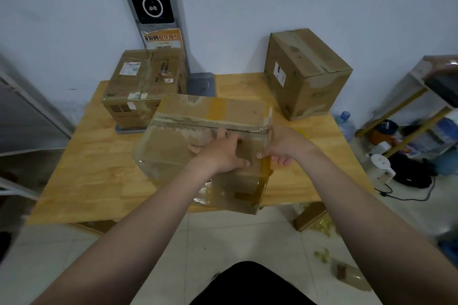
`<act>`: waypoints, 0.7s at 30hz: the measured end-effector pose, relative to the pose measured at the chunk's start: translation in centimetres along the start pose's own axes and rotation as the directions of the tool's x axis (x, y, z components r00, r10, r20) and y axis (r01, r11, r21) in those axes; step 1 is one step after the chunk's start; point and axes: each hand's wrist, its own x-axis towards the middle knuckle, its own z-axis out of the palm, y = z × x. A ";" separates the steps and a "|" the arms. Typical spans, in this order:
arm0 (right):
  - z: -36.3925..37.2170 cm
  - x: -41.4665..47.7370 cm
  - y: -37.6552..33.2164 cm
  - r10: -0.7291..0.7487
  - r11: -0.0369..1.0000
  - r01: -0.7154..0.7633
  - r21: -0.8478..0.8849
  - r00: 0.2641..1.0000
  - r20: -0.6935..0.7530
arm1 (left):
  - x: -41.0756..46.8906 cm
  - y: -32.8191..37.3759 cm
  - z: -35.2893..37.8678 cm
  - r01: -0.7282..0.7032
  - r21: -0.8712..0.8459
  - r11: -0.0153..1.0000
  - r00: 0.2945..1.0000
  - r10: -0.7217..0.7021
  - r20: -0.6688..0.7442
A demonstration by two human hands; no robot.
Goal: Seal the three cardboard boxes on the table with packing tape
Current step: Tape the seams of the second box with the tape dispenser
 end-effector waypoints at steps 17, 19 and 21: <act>-4.2 7.8 1.8 -0.260 0.933 0.268 -0.240 0.963 0.066 | -2.7 6.1 4.2 0.324 -0.195 0.926 0.937 -0.343 -0.071; -4.2 6.6 2.7 -0.267 0.926 0.264 -0.271 0.963 0.028 | -2.7 6.3 4.9 0.324 -0.171 0.931 0.934 -0.343 -0.097; -4.2 5.5 4.0 -0.249 0.923 0.232 -0.308 0.968 -0.017 | -2.6 5.8 5.4 0.278 -0.167 0.946 0.945 -0.300 -0.128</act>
